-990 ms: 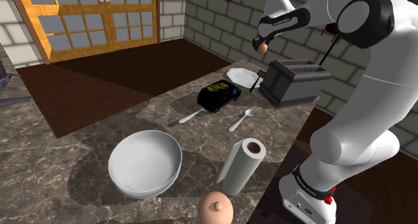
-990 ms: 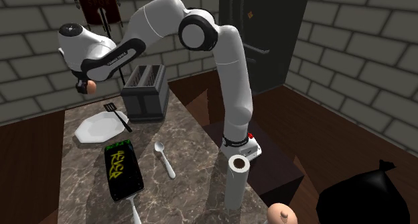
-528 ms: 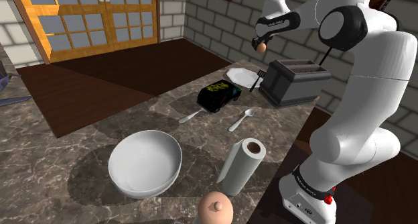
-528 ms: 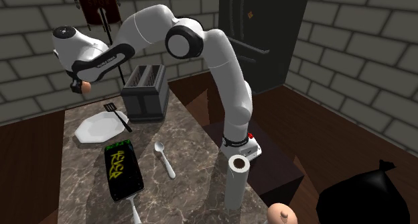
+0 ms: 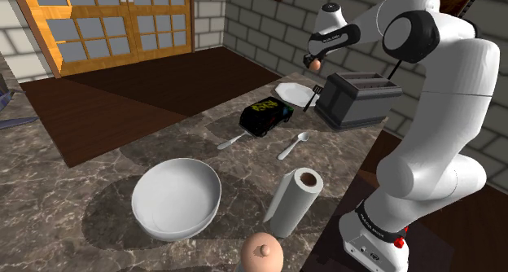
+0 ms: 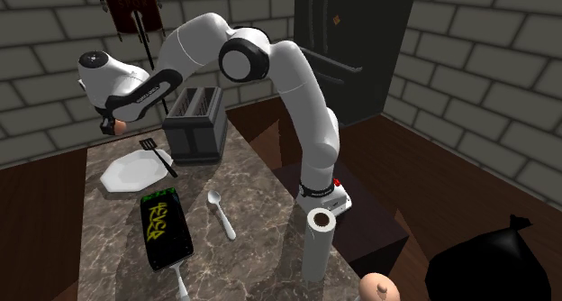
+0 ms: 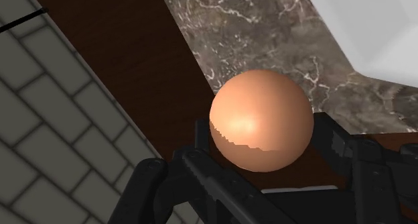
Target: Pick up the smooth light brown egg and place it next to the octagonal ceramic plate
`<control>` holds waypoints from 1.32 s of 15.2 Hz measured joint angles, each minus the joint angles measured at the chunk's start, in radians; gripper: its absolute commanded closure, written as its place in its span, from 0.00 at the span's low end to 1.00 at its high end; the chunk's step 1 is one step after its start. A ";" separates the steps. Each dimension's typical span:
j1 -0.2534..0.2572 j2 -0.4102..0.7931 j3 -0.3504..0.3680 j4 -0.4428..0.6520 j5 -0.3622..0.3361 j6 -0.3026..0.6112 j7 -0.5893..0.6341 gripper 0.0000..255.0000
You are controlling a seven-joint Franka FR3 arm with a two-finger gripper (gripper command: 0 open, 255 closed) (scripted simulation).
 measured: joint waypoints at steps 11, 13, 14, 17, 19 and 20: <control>0.012 0.067 -0.027 -0.039 -0.046 0.100 0.064 1.00; 0.017 0.079 -0.033 -0.046 -0.055 0.118 0.079 1.00; 0.017 0.087 -0.037 -0.049 -0.060 0.129 0.085 1.00; 0.020 0.094 -0.041 -0.055 -0.066 0.141 0.094 1.00; 0.020 0.095 -0.041 -0.055 -0.067 0.142 0.095 1.00; 0.020 0.095 -0.041 -0.055 -0.067 0.142 0.095 1.00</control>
